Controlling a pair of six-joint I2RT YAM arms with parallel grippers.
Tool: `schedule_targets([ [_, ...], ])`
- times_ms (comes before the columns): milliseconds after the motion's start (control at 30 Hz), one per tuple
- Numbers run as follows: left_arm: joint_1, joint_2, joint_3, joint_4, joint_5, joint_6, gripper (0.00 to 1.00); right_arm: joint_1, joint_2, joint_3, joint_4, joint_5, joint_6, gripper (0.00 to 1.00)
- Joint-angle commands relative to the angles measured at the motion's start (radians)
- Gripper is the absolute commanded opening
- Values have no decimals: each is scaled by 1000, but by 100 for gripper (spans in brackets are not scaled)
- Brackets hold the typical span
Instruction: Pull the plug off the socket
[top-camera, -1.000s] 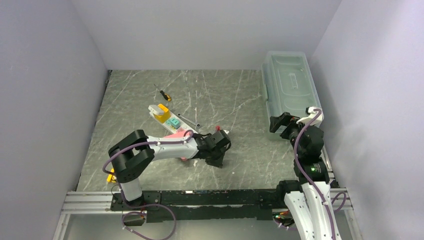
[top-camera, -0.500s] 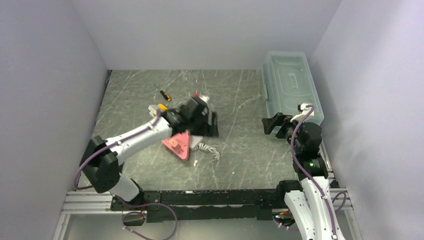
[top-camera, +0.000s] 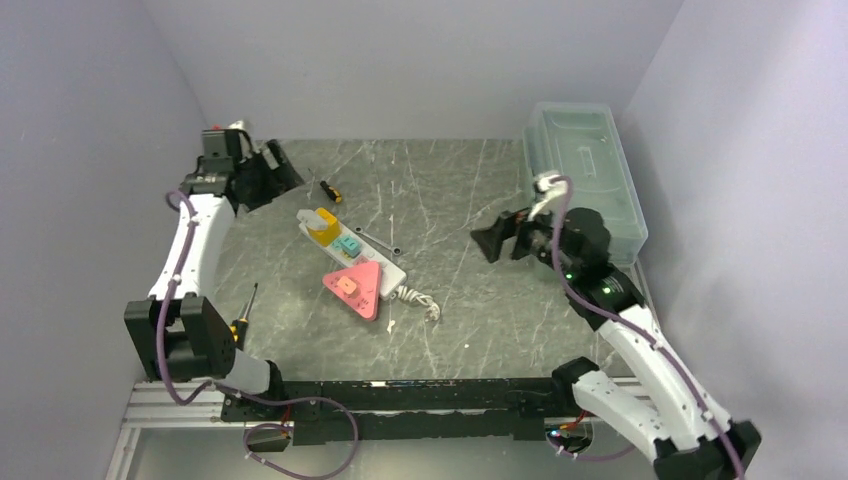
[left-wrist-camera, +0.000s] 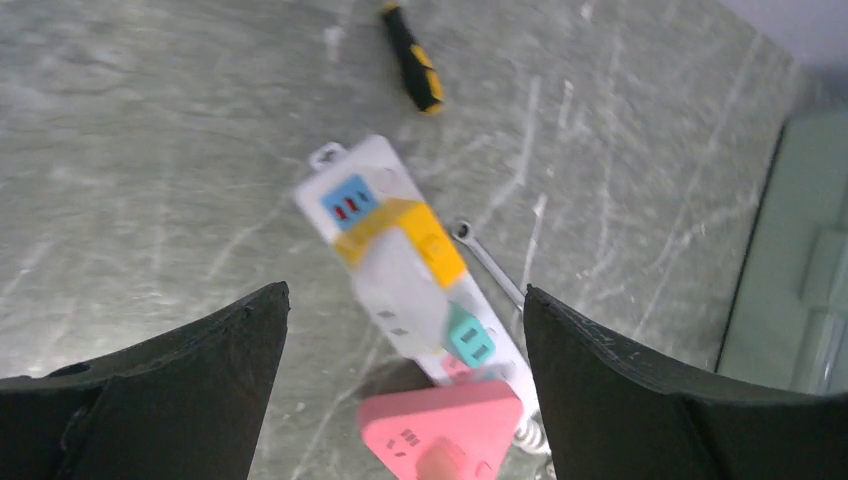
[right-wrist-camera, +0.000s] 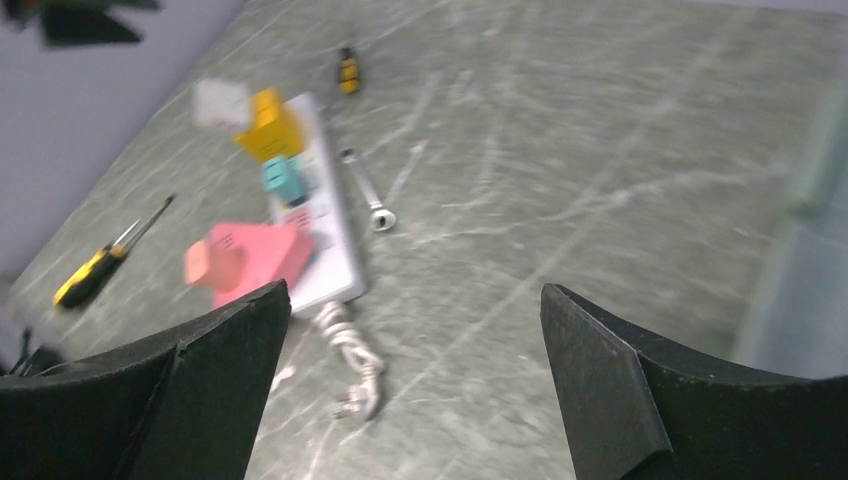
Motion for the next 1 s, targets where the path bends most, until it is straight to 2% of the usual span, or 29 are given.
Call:
schedule_targets([
  [0,135,90,-2,-3,158,48,89,229,137,65,17,117,-65,96],
  [133,194,155,-49,80,189,54,86,436,327,93,9,215,-75,84],
  [200,230,154,-70,118,253,33,84,516,412,98,28,271,-90,83],
  [267,241,144,-81,135,244,44,84,558,493,112,36,293,-98,83],
  [433,291,175,-76,101,110,97,84,572,647,118,92,272,-130,82],
  [533,328,179,-80,117,160,88,84,572,729,153,101,253,-147,80],
  [833,331,192,-78,116,221,71,84,573,934,242,144,224,-201,72],
  [967,331,184,-77,113,218,69,84,574,1002,286,131,213,-208,63],
])
